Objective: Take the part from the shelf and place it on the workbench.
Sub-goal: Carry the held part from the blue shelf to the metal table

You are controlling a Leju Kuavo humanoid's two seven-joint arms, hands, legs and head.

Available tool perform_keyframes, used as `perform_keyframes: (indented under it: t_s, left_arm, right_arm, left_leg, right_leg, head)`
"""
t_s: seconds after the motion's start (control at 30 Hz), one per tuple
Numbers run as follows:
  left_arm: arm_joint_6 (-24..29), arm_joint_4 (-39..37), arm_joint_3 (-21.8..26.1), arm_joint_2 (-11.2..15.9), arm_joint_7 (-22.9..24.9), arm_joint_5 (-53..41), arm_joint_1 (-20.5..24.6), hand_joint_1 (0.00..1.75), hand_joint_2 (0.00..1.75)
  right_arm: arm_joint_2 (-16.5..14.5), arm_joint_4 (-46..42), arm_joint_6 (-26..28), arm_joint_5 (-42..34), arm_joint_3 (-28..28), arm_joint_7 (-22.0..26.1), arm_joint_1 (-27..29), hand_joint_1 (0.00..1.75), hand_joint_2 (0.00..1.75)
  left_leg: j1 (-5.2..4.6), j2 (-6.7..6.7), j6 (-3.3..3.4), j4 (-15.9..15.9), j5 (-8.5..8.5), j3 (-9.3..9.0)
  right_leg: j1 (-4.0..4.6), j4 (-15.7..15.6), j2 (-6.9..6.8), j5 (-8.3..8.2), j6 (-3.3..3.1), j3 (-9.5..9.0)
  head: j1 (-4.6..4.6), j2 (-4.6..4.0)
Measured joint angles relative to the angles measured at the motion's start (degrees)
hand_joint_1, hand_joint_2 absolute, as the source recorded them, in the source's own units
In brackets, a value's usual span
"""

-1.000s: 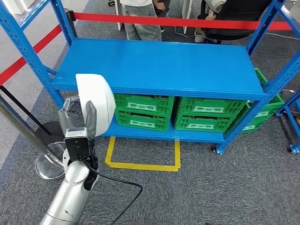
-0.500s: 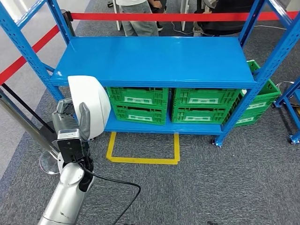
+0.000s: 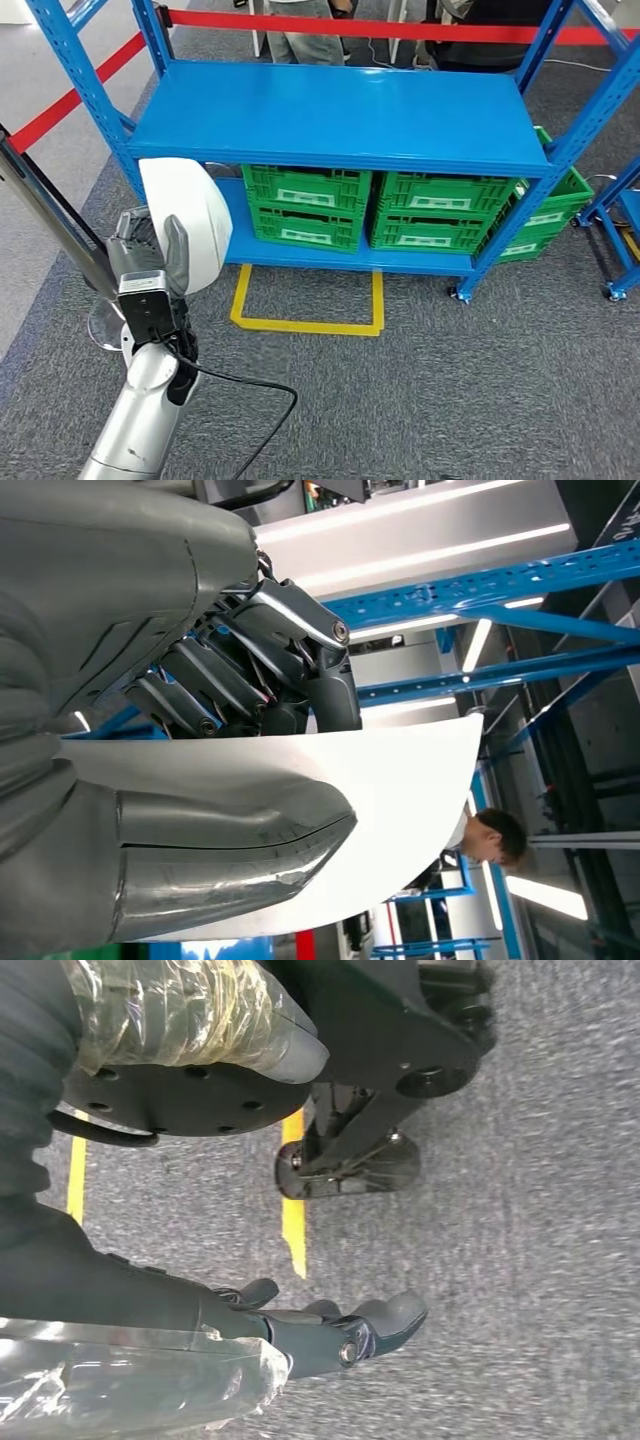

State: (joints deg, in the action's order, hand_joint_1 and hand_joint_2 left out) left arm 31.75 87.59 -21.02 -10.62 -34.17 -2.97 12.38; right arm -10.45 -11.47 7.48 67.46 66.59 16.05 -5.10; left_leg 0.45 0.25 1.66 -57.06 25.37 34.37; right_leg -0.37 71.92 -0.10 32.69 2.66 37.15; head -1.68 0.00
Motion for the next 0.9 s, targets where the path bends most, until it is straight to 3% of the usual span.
perform_keyframes:
  t_s: [0.07, 0.1, 0.17, 0.23, 0.27, 0.33, 0.4, 0.43, 0.47, 0.5, 0.6, 0.67, 0.73, 0.8, 0.9]
  left_arm:
    - [0.0, 0.0, 0.2, 0.0, -0.1, 0.0, 0.0, 1.75, 1.75]
    - [0.0, 0.0, 0.3, 0.0, -0.1, 0.0, 0.0, 1.75, 1.75]
    - [0.0, 0.0, 0.4, -0.1, -0.2, 0.1, 0.0, 1.75, 1.75]
    - [0.0, 0.0, 0.5, -0.2, -0.2, 0.2, -0.1, 1.75, 1.75]
    - [0.1, 0.0, 0.5, -0.2, -0.2, 0.2, -0.1, 1.75, 1.75]
    - [0.1, 0.0, 0.5, -0.2, -0.2, 0.2, -0.2, 1.75, 1.75]
    - [0.2, 0.0, 0.5, -0.1, -0.3, 0.2, -0.4, 1.75, 1.75]
    - [0.2, 0.0, 0.5, -0.1, -0.3, 0.2, -0.5, 1.75, 1.75]
    - [0.3, 0.0, 0.5, -0.1, -0.3, 0.1, -0.6, 1.75, 1.75]
    - [0.4, 0.0, 0.5, -0.1, -0.4, -0.1, -0.7, 1.75, 1.75]
    - [0.8, 0.0, 0.5, -0.1, -0.8, -0.7, -0.8, 1.75, 1.75]
    - [1.0, 0.0, 0.5, -0.1, -1.0, -0.8, -0.8, 1.75, 1.75]
    - [1.1, 0.0, 0.6, -0.3, -1.0, -0.8, -0.8, 1.75, 1.75]
    - [1.1, 0.0, 0.6, -0.5, -1.0, -0.9, -0.7, 1.75, 1.75]
    - [1.1, 0.0, 0.9, -0.6, -1.0, -0.8, -0.9, 1.75, 1.75]
  right_arm:
    - [0.0, 0.0, -0.1, -0.2, 0.0, 0.0, -0.1, 0.00, 1.75]
    - [0.0, 0.0, -0.2, -0.3, 0.1, 0.0, -0.2, 0.00, 1.75]
    - [0.0, 0.0, -0.3, -0.4, 0.1, 0.0, -0.3, 0.00, 1.75]
    - [0.0, 0.0, -0.3, -0.6, 0.3, 0.0, -0.2, 0.00, 1.75]
    - [0.0, 0.0, -0.3, -0.6, 0.3, 0.0, -0.2, 0.00, 1.75]
    - [0.0, 0.0, -0.3, -0.7, 0.4, -0.1, -0.1, 0.00, 1.75]
    - [0.0, 0.0, -0.4, -0.7, 0.5, -0.1, 0.0, 0.00, 1.75]
    - [0.0, 0.0, -0.4, -0.7, 0.5, -0.1, 0.0, 0.00, 1.75]
    - [0.0, 0.0, -0.5, -0.7, 0.5, -0.1, 0.1, 0.00, 1.75]
    - [0.0, 0.0, -0.5, -0.7, 0.5, -0.1, 0.1, 0.00, 1.75]
    - [-0.1, 0.0, -0.6, -0.7, 0.5, -0.1, 0.0, 0.00, 1.75]
    - [-0.1, 0.0, -0.7, -0.8, 0.5, -0.1, -0.1, 0.00, 1.75]
    - [-0.1, 0.0, -0.7, -0.8, 0.5, -0.1, -0.1, 0.00, 1.75]
    - [-0.1, 0.0, -0.7, -0.8, 0.5, -0.1, 0.0, 0.00, 1.75]
    - [-0.1, 0.0, -1.0, -1.0, 0.5, 0.1, 0.0, 0.00, 1.75]
  left_leg:
    - [-0.09, -0.02, -0.43, -0.1, -0.73, 0.80]
    - [-0.17, 0.00, -0.70, -0.1, -1.09, 1.05]
    - [-0.32, 0.14, -1.30, -0.2, -1.77, 1.35]
    - [-0.26, 0.24, -1.87, -0.4, -1.98, 1.58]
    - [-0.21, 0.22, -2.17, -1.0, -1.12, 1.88]
    - [-0.08, 0.09, -2.72, -5.4, 2.85, 3.40]
    - [0.00, 0.07, -3.06, -12.7, 6.98, 5.67]
    - [0.00, 0.06, -3.11, -15.2, 7.69, 6.25]
    - [0.00, 0.04, -3.06, -15.8, 7.26, 6.03]
    - [0.00, -0.06, -2.89, -14.4, 5.88, 4.88]
    - [0.00, -1.59, -1.90, -5.0, 1.69, -0.63]
    - [-0.08, -2.25, -1.41, -2.3, 1.48, -1.92]
    - [0.05, -1.63, -1.01, -1.3, 1.52, -1.91]
    - [0.35, -0.88, -0.44, -0.4, 1.38, -1.89]
    - [0.30, 0.28, 0.07, -0.2, 1.00, -1.41]
  right_leg:
    - [0.07, -7.5, -0.04, -2.65, -0.30, -5.54]
    - [0.14, -11.5, -0.06, -2.66, -0.48, -8.22]
    - [0.31, -16.0, -0.01, -1.40, -0.75, -10.58]
    - [0.22, -16.6, 0.11, -1.45, -1.38, -10.23]
    - [0.13, -16.7, 0.14, -1.77, -1.88, -10.15]
    - [0.01, -16.7, 0.18, -2.54, -2.77, -9.94]
    - [0.10, -16.5, 0.38, -3.08, -3.05, -9.22]
    - [0.15, -16.3, 0.56, -3.24, -3.07, -8.86]
    - [0.20, -16.1, 0.79, -3.33, -3.07, -8.52]
    - [0.24, -15.8, 1.06, -3.37, -3.06, -8.25]
    - [0.41, -15.1, 2.01, -3.35, -2.79, -7.60]
    - [0.39, -14.9, 2.62, -3.59, -2.22, -7.03]
    - [0.32, -14.8, 3.05, -3.73, -1.58, -6.44]
    - [0.34, -12.8, 2.34, -2.22, -0.97, -5.08]
    - [-0.07, -2.7, 0.90, 2.84, -0.06, -0.29]
  head:
    - [0.01, 0.00]
    - [-0.03, 0.00]
    - [-0.06, 0.00]
    - [-0.07, 0.00]
    - [-0.18, 0.00]
    - [-0.36, 0.00]
    - [-0.49, 0.00]
    - [-0.49, 0.00]
    - [-0.49, 0.00]
    - [-0.49, 0.00]
    - [-0.43, 0.00]
    - [-0.46, 0.00]
    - [-0.54, 0.00]
    - [-0.21, 0.00]
    - [0.33, 0.00]
